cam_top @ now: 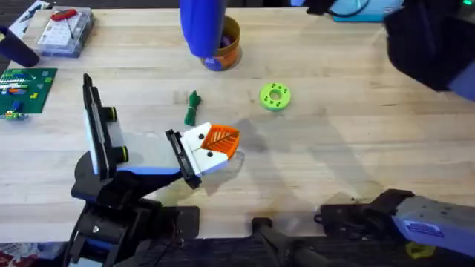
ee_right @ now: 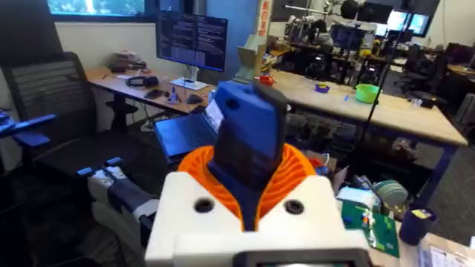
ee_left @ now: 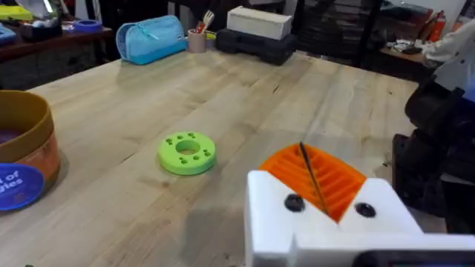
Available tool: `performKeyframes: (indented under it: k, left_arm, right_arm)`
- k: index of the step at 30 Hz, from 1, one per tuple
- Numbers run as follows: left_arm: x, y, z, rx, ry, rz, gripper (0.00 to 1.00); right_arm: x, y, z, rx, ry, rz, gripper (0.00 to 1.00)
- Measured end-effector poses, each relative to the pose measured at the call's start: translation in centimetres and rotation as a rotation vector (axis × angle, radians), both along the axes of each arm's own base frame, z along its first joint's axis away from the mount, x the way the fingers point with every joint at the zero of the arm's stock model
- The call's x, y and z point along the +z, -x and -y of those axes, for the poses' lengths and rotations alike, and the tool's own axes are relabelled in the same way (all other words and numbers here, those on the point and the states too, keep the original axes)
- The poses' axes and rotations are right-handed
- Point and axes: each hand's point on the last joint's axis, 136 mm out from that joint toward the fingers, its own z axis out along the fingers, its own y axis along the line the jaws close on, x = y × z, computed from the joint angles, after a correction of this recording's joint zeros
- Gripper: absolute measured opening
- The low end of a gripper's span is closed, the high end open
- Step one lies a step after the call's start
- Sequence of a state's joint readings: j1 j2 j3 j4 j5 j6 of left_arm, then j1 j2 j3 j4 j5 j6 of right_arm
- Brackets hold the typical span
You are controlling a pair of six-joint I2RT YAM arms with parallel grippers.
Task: Pick up the gripper from the table and insert it into the empty holder that is missing its gripper. Then pick up a screw, insert it into the mounting hole, and use the screwdriver to tighten it. Finally, clean up the table by picking up the vegetable and placing it into the bucket.
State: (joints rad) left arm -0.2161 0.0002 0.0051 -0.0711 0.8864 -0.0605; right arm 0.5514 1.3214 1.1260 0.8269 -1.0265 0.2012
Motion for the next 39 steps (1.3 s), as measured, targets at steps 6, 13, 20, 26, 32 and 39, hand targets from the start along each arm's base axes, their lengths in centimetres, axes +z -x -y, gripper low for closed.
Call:
performKeyframes:
  k: [6,13,20,26,32,39]
  left_arm:
    - [0.0,0.0,0.0,0.0,0.0,0.0,0.022]
    - [0.0,0.0,0.0,0.0,0.0,0.0,0.022]
    - [0.0,0.0,0.0,0.0,0.0,0.0,0.022]
    - [0.0,0.0,0.0,0.0,0.0,0.0,0.022]
    - [0.0,0.0,0.0,0.0,0.0,0.0,0.022]
    - [0.0,0.0,0.0,0.0,0.0,0.0,0.022]
  right_arm:
    - [0.1,-0.1,-1.0,0.113,0.048,-0.062,0.047]
    - [0.6,0.9,-1.3,0.212,0.093,-0.075,0.046]
    - [0.4,2.7,-2.0,0.282,0.116,-0.077,0.046]
    - [0.0,3.5,-2.7,0.32,0.126,-0.083,0.046]
    - [-0.7,3.4,-3.3,0.336,0.139,-0.1,0.046]
    - [-1.3,3.3,-3.5,0.353,0.157,-0.107,0.046]
